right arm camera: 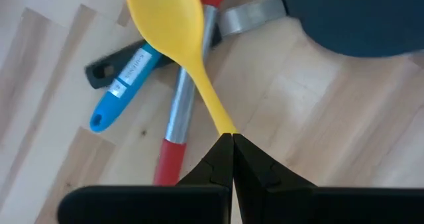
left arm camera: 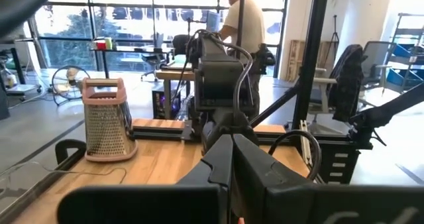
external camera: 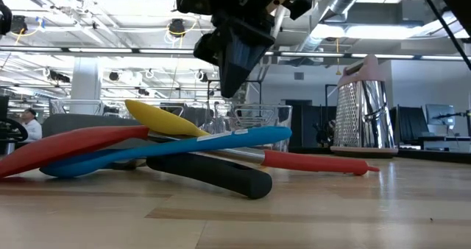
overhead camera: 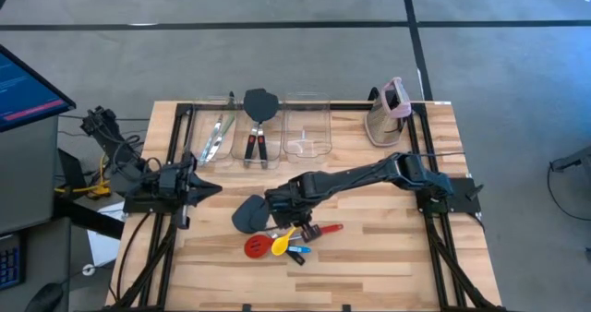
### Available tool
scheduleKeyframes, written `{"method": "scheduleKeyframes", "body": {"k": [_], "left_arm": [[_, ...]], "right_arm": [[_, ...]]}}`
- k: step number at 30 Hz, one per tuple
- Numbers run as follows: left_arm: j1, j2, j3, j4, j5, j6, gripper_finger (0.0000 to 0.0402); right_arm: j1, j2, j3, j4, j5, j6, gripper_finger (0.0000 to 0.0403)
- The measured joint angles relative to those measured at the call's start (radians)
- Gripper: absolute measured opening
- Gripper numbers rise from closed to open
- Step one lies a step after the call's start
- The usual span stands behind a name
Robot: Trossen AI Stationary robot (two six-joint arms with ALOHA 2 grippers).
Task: Pick & Place Kitchen Items
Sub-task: Put the yellow spoon into the right transparent bin
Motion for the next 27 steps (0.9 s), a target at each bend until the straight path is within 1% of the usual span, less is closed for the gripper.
{"method": "scheduleKeyframes", "body": {"k": [2,5,8,11,13,14,15,17,22,25,27], "left_arm": [[0.000,0.000,0.000,-0.001,0.000,0.000,0.0001],[0.000,0.000,0.000,-0.002,0.000,0.000,0.0001],[0.000,0.000,0.000,-0.003,0.000,0.000,0.0001],[0.000,0.001,0.000,-0.004,-0.007,0.000,0.0001],[0.000,0.000,0.000,-0.006,-0.021,0.000,0.0001],[0.000,0.000,0.000,-0.006,-0.028,0.000,0.0001],[0.001,0.001,0.000,-0.008,-0.030,0.000,0.0001],[0.001,0.000,0.000,-0.006,-0.034,0.001,0.0001],[0.001,0.002,-0.002,-0.006,-0.038,0.001,0.0001],[0.001,0.002,-0.002,-0.004,-0.042,0.001,0.0001],[0.001,0.002,-0.002,-0.004,-0.043,0.001,0.0001]], "right_arm": [[0.000,0.000,-0.036,0.019,-0.024,0.002,0.0000],[0.000,-0.014,-0.099,0.031,-0.026,0.023,0.0000],[0.001,-0.059,-0.179,0.080,-0.026,0.033,0.0000],[0.001,-0.109,-0.262,0.216,-0.028,0.052,0.0000],[0.000,-0.148,-0.309,0.250,-0.028,0.074,0.0000],[-0.001,-0.161,-0.319,0.303,-0.027,0.077,0.0000],[-0.001,-0.176,-0.330,0.320,-0.025,0.077,0.0000],[-0.001,-0.189,-0.338,0.325,-0.025,0.080,0.0000],[-0.006,-0.168,-0.339,0.341,-0.018,0.075,0.0003],[-0.013,-0.152,-0.340,0.334,0.004,0.069,0.0018],[-0.015,-0.146,-0.339,0.348,0.008,0.046,0.0038]]}}
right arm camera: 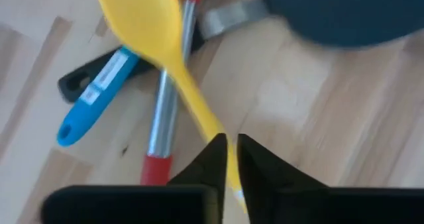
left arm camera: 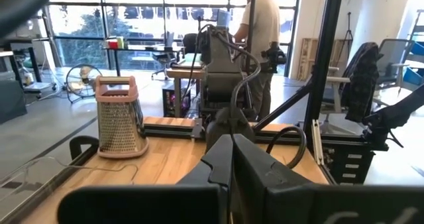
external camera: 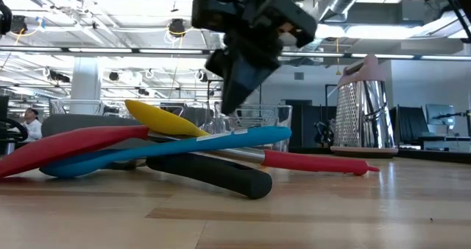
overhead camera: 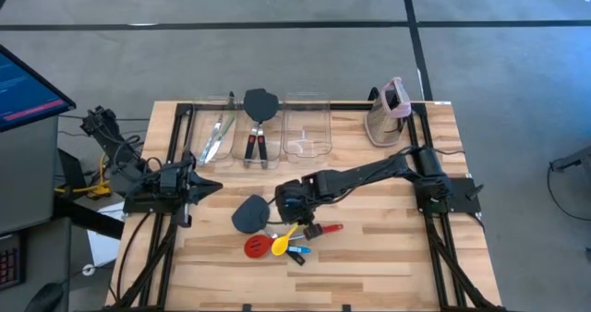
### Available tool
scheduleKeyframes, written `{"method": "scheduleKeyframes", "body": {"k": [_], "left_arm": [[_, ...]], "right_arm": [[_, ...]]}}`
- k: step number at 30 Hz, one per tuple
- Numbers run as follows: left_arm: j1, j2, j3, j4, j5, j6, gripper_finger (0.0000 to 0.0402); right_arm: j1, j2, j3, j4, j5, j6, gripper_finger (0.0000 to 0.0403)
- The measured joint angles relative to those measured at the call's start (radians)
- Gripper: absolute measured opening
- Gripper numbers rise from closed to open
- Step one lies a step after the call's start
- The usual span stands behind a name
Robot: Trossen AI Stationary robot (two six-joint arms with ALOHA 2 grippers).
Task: Pick & Place Kitchen Items
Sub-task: Put the yellow spoon into the right transparent bin
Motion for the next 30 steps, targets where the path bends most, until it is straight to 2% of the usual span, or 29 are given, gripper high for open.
{"method": "scheduleKeyframes", "body": {"k": [9,15,22,30], "left_arm": [[0.000,0.000,0.000,0.002,0.001,0.000,0.0001],[0.000,0.000,0.000,0.002,0.001,0.000,0.0001],[0.000,0.000,0.000,0.001,0.002,0.000,0.0001],[0.000,0.000,0.000,0.002,0.003,-0.001,0.0001]], "right_arm": [[0.002,0.020,0.001,-0.015,0.023,-0.020,0.0147],[-0.005,0.053,0.000,-0.052,0.023,-0.020,0.0191],[-0.004,0.096,0.001,-0.040,0.027,-0.020,0.0189],[-0.021,0.099,0.001,-0.027,0.026,-0.020,0.0138]]}}
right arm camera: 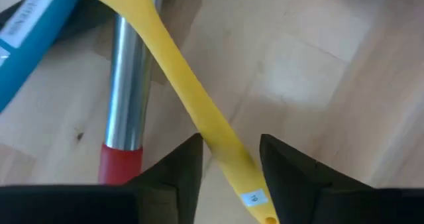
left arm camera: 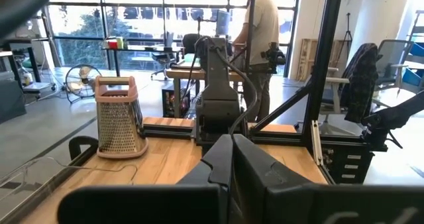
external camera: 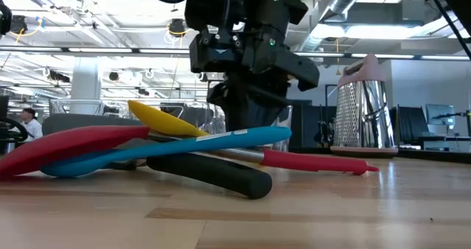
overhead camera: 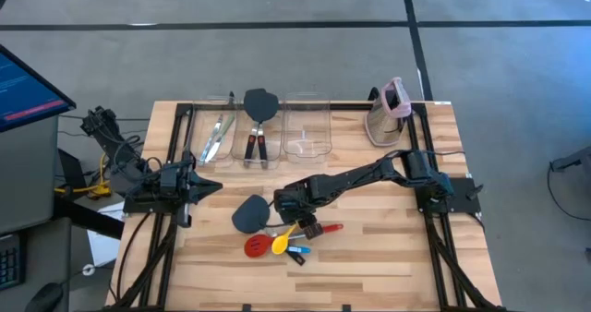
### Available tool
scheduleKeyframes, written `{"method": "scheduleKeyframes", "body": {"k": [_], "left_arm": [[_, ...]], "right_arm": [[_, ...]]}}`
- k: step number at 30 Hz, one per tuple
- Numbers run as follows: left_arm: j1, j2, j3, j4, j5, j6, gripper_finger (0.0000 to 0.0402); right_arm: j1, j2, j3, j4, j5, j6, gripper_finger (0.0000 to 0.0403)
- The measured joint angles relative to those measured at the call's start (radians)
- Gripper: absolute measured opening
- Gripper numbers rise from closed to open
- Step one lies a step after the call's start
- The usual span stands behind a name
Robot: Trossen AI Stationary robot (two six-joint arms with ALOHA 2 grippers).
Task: Pick & Place Kitchen Items
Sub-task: Put the yellow spoon into the right transparent bin
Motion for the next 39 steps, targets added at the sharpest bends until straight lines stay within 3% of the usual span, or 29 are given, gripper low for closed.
{"method": "scheduleKeyframes", "body": {"k": [6,20,26,39], "left_arm": [[0.000,0.000,0.000,0.000,0.000,0.000,0.0001],[0.000,0.000,0.000,0.000,0.000,0.000,0.0001],[0.000,0.000,0.000,0.000,0.000,0.000,0.0001],[0.000,0.000,0.000,0.000,0.000,0.000,0.0001]], "right_arm": [[-0.016,0.000,-0.006,0.012,-0.004,-0.002,0.0102],[-0.015,-0.004,-0.079,0.066,-0.002,0.016,0.0098],[-0.024,-0.009,-0.080,0.073,-0.004,0.054,0.0058],[-0.029,-0.056,0.056,0.014,0.019,0.067,0.0058]]}}
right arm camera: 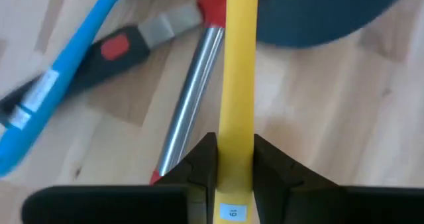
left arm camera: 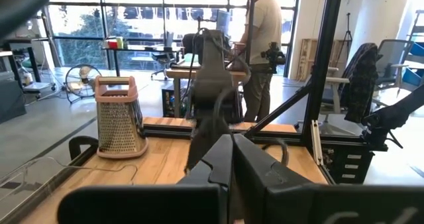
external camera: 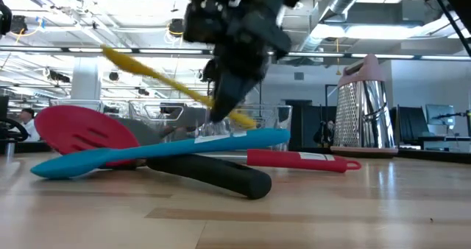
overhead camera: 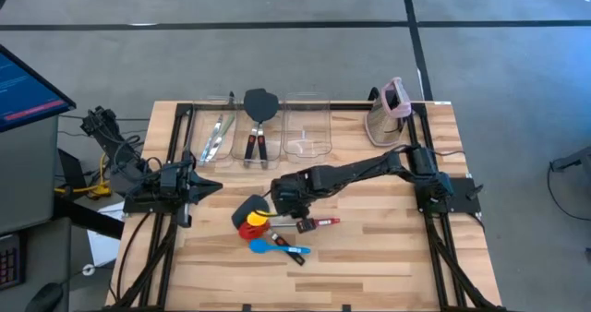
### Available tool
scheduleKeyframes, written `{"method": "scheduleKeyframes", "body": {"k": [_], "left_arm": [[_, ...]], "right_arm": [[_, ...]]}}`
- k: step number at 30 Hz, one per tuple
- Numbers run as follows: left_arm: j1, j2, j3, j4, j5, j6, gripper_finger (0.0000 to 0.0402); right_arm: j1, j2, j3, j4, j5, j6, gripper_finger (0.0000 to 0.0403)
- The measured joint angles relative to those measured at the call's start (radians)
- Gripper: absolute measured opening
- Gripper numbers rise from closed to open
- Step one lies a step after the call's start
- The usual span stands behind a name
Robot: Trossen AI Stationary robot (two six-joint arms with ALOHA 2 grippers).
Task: Pick & Place Kitchen Items
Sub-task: Put the yellow spoon into the right transparent bin
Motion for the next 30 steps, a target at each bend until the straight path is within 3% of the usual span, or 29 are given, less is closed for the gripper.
{"method": "scheduleKeyframes", "body": {"k": [5,13,23,27,30], "left_arm": [[0.000,-0.002,0.000,-0.001,0.000,0.000,0.0001],[0.000,-0.002,0.000,0.000,-0.005,0.006,0.0001],[0.000,-0.002,0.000,0.004,-0.006,0.008,0.0001],[0.000,-0.002,0.000,0.004,-0.006,0.008,0.0001],[0.000,-0.002,0.000,0.004,-0.008,0.008,0.0001]], "right_arm": [[-0.021,-0.085,0.068,-0.050,0.016,0.061,0.0058],[-0.078,-0.294,0.084,-0.018,0.153,0.216,0.0058],[-0.092,-0.463,0.085,0.067,0.505,0.487,0.0058],[-0.105,-0.476,0.085,0.058,0.659,0.583,0.0058],[-0.134,-0.461,0.084,0.055,0.703,0.643,0.0058]]}}
